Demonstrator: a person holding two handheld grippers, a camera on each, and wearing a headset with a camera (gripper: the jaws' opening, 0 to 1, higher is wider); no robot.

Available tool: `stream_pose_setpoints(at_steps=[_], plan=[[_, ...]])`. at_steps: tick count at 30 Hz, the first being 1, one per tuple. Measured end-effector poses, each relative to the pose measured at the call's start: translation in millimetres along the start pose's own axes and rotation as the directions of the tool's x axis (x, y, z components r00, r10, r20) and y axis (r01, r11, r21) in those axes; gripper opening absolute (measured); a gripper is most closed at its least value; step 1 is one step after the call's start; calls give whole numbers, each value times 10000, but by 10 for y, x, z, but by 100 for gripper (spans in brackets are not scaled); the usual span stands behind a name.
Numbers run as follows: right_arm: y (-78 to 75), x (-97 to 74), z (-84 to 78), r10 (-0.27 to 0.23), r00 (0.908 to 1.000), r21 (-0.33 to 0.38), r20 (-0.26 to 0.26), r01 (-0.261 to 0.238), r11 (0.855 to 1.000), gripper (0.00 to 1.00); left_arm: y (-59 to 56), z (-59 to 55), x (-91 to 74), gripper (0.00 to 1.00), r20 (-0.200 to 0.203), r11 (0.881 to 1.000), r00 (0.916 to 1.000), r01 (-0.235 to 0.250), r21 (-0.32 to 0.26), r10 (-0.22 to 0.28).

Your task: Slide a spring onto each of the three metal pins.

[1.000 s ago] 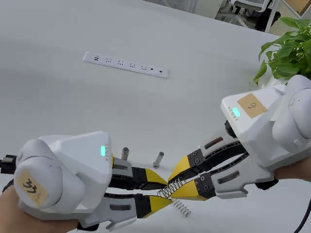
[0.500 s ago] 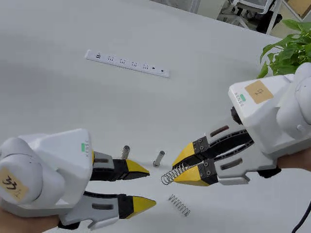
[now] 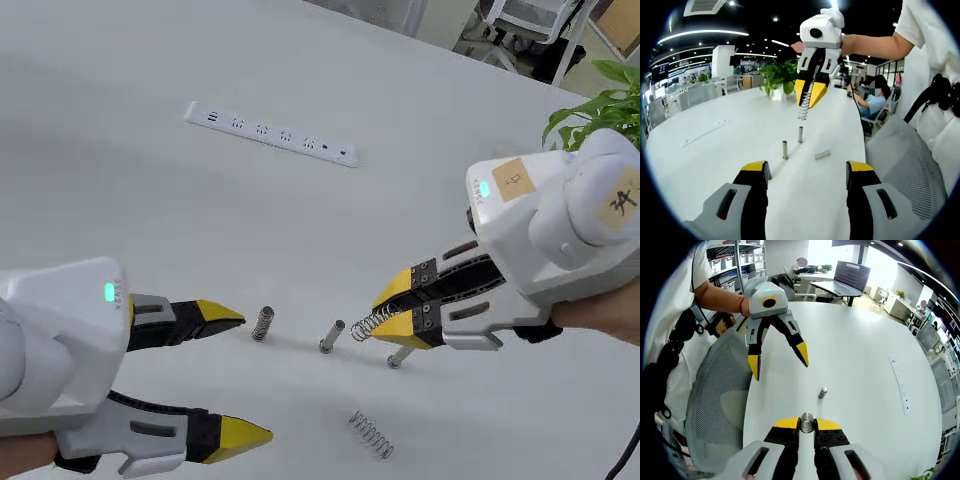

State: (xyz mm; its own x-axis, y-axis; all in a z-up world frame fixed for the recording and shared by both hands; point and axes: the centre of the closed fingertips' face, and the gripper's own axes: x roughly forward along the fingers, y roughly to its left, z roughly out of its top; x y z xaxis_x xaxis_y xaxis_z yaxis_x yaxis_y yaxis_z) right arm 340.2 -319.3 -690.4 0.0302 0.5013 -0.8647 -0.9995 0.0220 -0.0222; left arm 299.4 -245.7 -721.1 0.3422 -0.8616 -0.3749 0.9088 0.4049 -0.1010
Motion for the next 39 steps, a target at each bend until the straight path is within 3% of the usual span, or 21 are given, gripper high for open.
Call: stream_pose_setpoints(at_steps=[9, 15, 18, 39], plan=[[-223, 176, -119, -339, 9967, 89, -741, 347, 9994, 6, 130, -66, -58, 78, 134, 9994, 9996, -259, -215, 262], [-311, 327, -235, -359, 9911, -145, -1279, 343, 9993, 6, 180, -110, -74, 83, 167, 9988, 9993, -316, -365, 322], [-341, 381, -239, -251, 9917, -36, -1261, 248, 9997, 6, 211, -126, -81, 88, 233, 9983, 9990, -375, -446, 385], [-392, 586, -399, 123, 9822, -126, -1875, -149, 9998, 6, 237, -166, -61, 90, 437, 9960, 9986, -260, -851, 298]])
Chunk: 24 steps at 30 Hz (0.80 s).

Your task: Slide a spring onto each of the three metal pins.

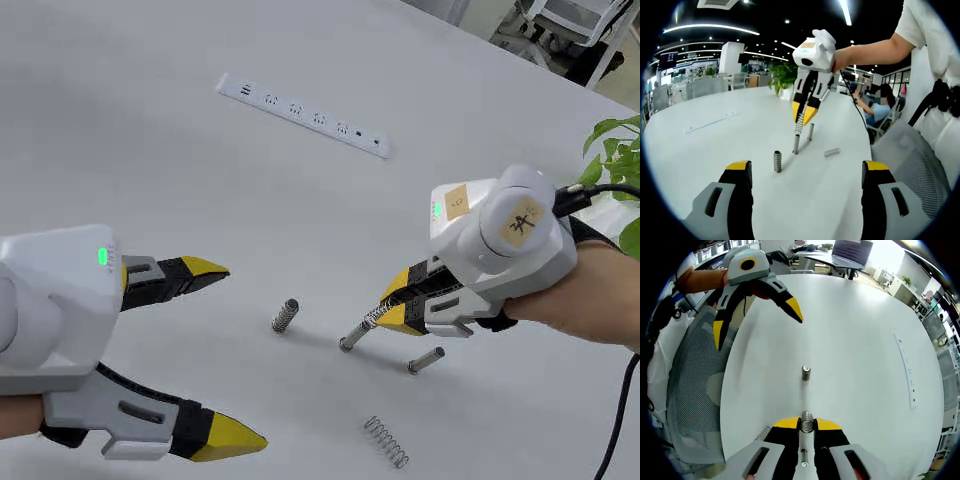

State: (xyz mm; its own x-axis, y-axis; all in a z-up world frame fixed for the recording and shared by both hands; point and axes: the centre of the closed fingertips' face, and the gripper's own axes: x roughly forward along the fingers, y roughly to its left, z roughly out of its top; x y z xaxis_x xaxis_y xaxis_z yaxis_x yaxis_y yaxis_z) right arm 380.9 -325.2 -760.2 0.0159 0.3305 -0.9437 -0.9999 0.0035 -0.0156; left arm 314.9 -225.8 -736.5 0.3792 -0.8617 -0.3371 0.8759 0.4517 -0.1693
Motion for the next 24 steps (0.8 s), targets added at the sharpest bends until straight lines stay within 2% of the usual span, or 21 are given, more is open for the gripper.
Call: stream_pose_setpoints(at_steps=[24], plan=[[-14, 166, -45, 250, 9993, -167, -283, -254, 9995, 6, -10, -34, 32, 89, 48, 9997, 9999, 116, -198, -115]])
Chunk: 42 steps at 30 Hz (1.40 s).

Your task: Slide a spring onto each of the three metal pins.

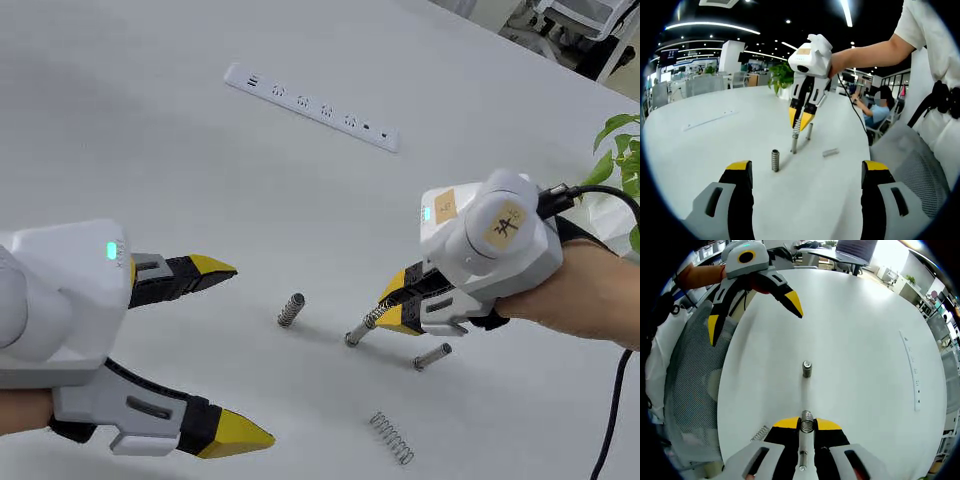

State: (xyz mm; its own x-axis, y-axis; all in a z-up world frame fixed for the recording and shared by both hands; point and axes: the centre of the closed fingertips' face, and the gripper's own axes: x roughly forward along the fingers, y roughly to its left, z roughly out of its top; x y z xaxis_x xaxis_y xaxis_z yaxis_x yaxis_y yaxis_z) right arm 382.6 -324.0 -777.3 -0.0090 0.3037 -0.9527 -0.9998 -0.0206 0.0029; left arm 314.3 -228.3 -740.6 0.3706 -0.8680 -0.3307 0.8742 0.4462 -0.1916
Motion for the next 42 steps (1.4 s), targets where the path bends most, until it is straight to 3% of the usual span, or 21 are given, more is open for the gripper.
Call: stream_pose_setpoints(at_steps=[33, 42], plan=[[7, 408, -136, 337, 9986, -57, -406, -340, 9994, 7, 14, -37, -30, 86, -2, 9999, 10000, -14, -157, 14], [13, 445, -132, 369, 9986, -107, -371, -373, 9992, 7, 24, -44, -45, 86, -17, 9998, 10000, -37, -180, 37]])
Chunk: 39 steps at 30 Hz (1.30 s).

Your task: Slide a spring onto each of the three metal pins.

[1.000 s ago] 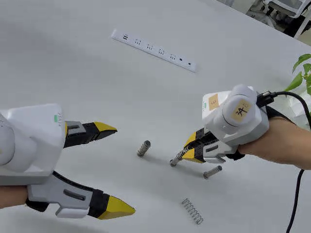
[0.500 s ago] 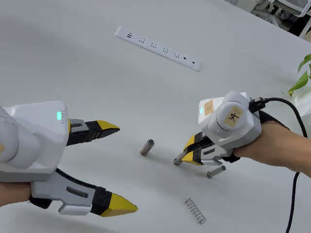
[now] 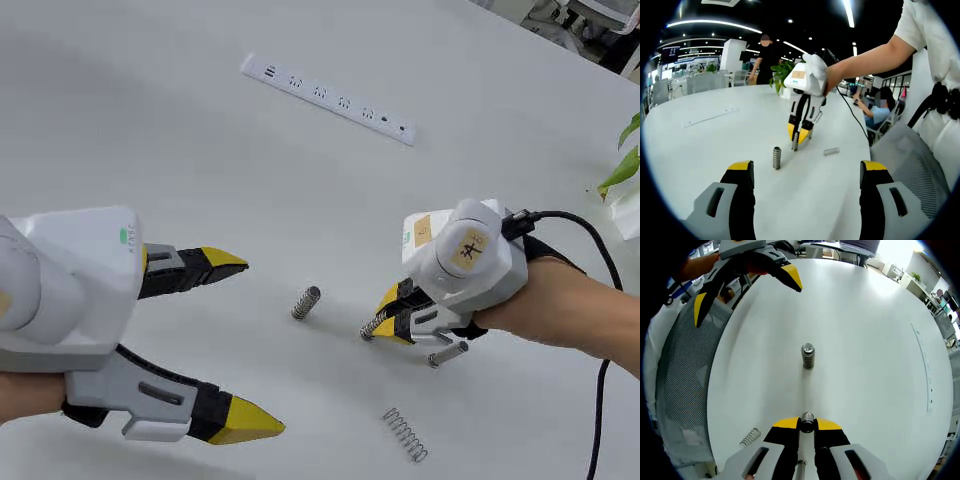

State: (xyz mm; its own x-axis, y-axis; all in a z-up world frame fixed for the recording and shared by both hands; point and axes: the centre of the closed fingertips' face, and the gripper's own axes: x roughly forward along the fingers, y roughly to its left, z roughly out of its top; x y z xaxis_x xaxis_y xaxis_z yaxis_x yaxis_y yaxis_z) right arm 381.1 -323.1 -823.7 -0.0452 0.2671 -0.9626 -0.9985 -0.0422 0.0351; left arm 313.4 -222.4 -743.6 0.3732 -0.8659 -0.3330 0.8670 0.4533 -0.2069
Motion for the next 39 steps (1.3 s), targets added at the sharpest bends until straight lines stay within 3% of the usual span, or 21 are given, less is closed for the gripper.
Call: stream_pose_setpoints(at_steps=[15, 25, 30, 39], plan=[[23, -71, 31, -79, 9996, 221, 264, 73, 9997, 12, -19, -7, -13, 85, -81, 10000, 10000, 50, 37, -50], [60, -267, 110, -294, 9947, 593, 987, 236, 9980, 19, -46, 22, -27, 85, -201, 9998, 9998, 36, 180, -33], [101, -389, 127, -415, 9887, 888, 1441, 288, 9956, 26, -65, 44, -32, 85, -289, 9996, 9996, 30, 268, -23], [182, -615, 118, -917, 9671, 1492, 2373, 570, 9872, 35, -92, 82, -62, 84, -412, 9991, 9992, 5, 434, 13]])
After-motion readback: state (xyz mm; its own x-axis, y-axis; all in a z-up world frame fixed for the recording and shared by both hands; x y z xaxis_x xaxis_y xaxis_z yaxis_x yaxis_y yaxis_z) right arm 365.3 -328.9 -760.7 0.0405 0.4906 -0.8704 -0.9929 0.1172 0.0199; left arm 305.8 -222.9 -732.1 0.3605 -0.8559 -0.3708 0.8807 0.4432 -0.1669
